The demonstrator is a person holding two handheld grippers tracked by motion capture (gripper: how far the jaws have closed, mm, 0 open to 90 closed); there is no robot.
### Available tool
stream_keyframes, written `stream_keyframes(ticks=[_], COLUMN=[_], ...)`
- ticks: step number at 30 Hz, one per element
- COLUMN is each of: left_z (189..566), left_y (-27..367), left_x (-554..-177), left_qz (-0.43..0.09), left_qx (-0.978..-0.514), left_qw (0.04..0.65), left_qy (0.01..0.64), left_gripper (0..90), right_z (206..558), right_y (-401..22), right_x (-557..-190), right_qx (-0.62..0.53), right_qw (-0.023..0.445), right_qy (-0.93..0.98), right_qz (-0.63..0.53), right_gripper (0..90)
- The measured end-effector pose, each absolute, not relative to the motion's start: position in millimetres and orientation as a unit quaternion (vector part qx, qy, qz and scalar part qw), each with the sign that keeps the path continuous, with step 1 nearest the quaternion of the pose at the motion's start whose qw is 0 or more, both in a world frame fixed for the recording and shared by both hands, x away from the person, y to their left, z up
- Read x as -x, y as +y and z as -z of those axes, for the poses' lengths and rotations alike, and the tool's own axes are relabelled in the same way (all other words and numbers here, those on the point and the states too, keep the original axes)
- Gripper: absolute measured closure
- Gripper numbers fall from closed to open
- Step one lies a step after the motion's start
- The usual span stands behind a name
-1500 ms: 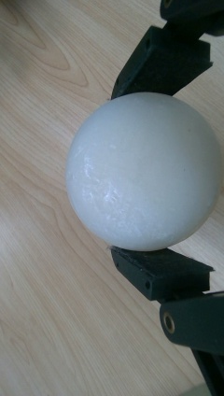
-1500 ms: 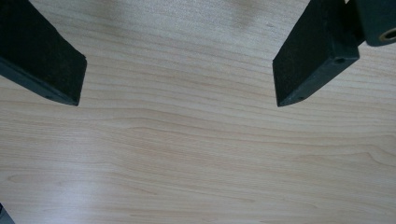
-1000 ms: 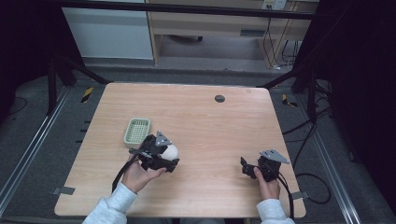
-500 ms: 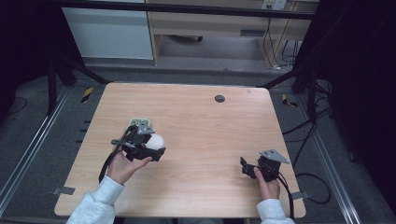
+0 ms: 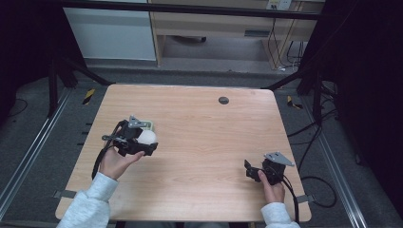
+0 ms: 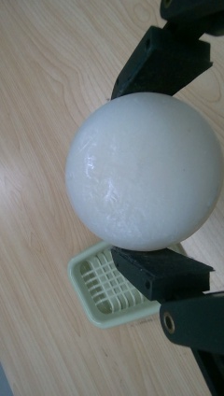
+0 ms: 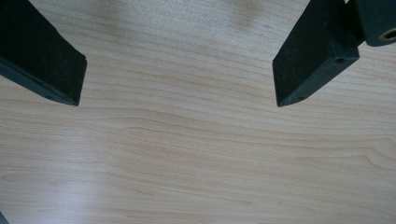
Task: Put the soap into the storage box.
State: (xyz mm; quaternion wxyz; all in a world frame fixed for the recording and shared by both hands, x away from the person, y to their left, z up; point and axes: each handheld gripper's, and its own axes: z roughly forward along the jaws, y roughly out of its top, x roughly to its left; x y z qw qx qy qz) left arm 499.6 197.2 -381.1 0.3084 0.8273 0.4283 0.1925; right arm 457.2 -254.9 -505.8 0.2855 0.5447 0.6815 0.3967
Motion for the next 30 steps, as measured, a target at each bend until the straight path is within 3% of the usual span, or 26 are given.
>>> stream_keyframes(ticks=[30], left_z=[403], left_y=[223], left_x=[-556], left_qz=[-0.182], left_qx=[-0.803], left_qw=[0.281], left_qy=[0.492], left_gripper=[23.1], right_z=[506], right_y=[-254], right_x=[-457], right_qx=[-0.546], right_qw=[0.28], right_qy=[0.68], right_qz=[-0.4], right_gripper=[3.3])
